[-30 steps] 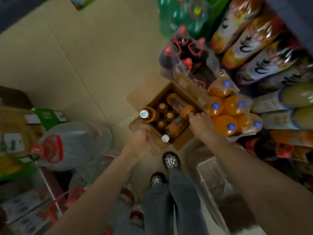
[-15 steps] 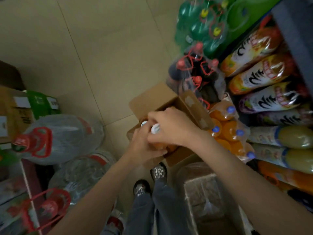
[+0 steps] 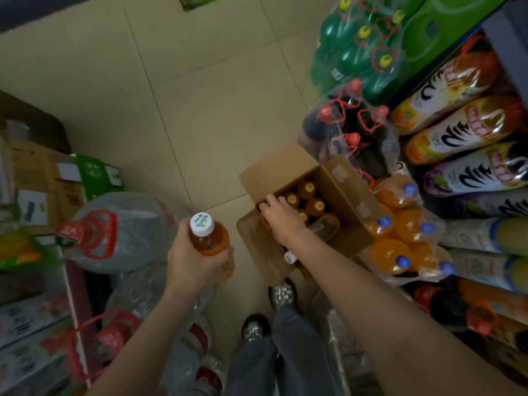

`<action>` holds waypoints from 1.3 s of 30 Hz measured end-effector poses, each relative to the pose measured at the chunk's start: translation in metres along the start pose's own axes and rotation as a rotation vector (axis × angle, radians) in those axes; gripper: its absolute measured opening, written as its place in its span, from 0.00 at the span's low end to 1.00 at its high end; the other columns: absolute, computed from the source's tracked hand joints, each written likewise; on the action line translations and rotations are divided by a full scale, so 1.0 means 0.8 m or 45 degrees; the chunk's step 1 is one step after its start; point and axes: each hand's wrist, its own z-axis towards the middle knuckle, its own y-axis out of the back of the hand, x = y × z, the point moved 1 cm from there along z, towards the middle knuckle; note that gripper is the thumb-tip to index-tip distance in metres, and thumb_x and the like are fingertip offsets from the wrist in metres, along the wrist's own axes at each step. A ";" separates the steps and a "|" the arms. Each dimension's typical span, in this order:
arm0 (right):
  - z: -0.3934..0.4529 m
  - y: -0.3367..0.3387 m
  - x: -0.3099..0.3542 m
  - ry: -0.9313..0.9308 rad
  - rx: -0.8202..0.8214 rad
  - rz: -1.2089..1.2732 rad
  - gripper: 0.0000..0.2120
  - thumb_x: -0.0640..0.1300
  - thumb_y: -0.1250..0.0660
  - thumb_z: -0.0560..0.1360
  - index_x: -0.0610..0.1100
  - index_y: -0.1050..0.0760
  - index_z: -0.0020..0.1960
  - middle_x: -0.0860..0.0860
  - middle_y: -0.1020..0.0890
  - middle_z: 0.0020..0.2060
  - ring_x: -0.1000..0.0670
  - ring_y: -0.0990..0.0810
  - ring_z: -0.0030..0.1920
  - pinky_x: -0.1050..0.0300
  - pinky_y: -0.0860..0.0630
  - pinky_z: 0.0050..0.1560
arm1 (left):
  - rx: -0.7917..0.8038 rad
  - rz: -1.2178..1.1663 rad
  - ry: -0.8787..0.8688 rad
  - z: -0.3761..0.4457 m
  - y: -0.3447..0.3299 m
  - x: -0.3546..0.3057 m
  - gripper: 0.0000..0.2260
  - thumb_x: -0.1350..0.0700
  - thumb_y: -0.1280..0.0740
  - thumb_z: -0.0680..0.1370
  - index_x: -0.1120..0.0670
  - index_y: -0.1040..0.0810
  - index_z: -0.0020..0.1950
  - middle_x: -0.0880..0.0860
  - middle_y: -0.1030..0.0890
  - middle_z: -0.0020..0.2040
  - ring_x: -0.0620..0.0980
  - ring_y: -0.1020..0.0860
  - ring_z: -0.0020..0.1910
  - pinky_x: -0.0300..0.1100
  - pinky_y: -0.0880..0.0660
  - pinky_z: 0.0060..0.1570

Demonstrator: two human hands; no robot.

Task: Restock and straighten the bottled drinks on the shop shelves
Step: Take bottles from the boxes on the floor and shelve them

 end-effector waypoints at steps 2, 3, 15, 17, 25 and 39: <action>-0.021 0.006 -0.008 -0.188 -0.043 0.177 0.18 0.33 0.36 0.74 0.40 0.33 0.62 0.43 0.33 0.62 0.41 0.29 0.61 0.51 0.28 0.58 | 0.029 -0.025 -0.030 -0.006 -0.001 -0.009 0.26 0.61 0.23 0.64 0.47 0.33 0.53 0.44 0.25 0.45 0.46 0.27 0.47 0.39 0.32 0.46; -0.039 0.015 -0.012 -0.295 -0.089 0.296 0.17 0.37 0.34 0.74 0.40 0.33 0.62 0.43 0.32 0.62 0.42 0.28 0.61 0.51 0.28 0.58 | 0.045 -0.050 -0.047 -0.011 -0.003 -0.016 0.26 0.62 0.23 0.64 0.47 0.33 0.53 0.43 0.25 0.44 0.44 0.27 0.46 0.37 0.32 0.44; -0.462 0.307 -0.003 -0.745 -0.791 0.660 0.12 0.46 0.26 0.64 0.46 0.27 0.43 0.49 0.21 0.42 0.48 0.23 0.48 0.55 0.28 0.45 | 0.404 -0.126 -0.596 -0.239 0.010 -0.252 0.29 0.57 0.22 0.61 0.54 0.30 0.58 0.51 0.23 0.50 0.53 0.24 0.54 0.42 0.29 0.53; -0.566 0.364 0.005 -0.804 -0.929 0.660 0.12 0.47 0.26 0.63 0.47 0.26 0.43 0.51 0.22 0.40 0.49 0.23 0.45 0.55 0.27 0.43 | 0.529 -0.077 -0.797 -0.302 0.010 -0.308 0.30 0.56 0.22 0.60 0.56 0.29 0.59 0.52 0.22 0.50 0.54 0.23 0.54 0.45 0.29 0.55; -0.960 0.457 0.036 -1.185 -1.332 0.350 0.13 0.48 0.28 0.68 0.43 0.26 0.49 0.45 0.20 0.49 0.45 0.23 0.51 0.55 0.33 0.43 | 1.087 0.084 -1.518 -0.602 -0.040 -0.490 0.28 0.60 0.21 0.61 0.46 0.33 0.53 0.46 0.23 0.46 0.50 0.23 0.51 0.40 0.30 0.47; -1.362 0.362 -0.013 -1.848 -1.712 -0.095 0.16 0.47 0.31 0.72 0.36 0.27 0.51 0.41 0.23 0.49 0.41 0.25 0.52 0.52 0.33 0.47 | 1.408 -0.015 -1.985 -1.016 -0.236 -0.559 0.38 0.51 0.22 0.64 0.51 0.35 0.69 0.49 0.25 0.62 0.49 0.27 0.62 0.50 0.29 0.63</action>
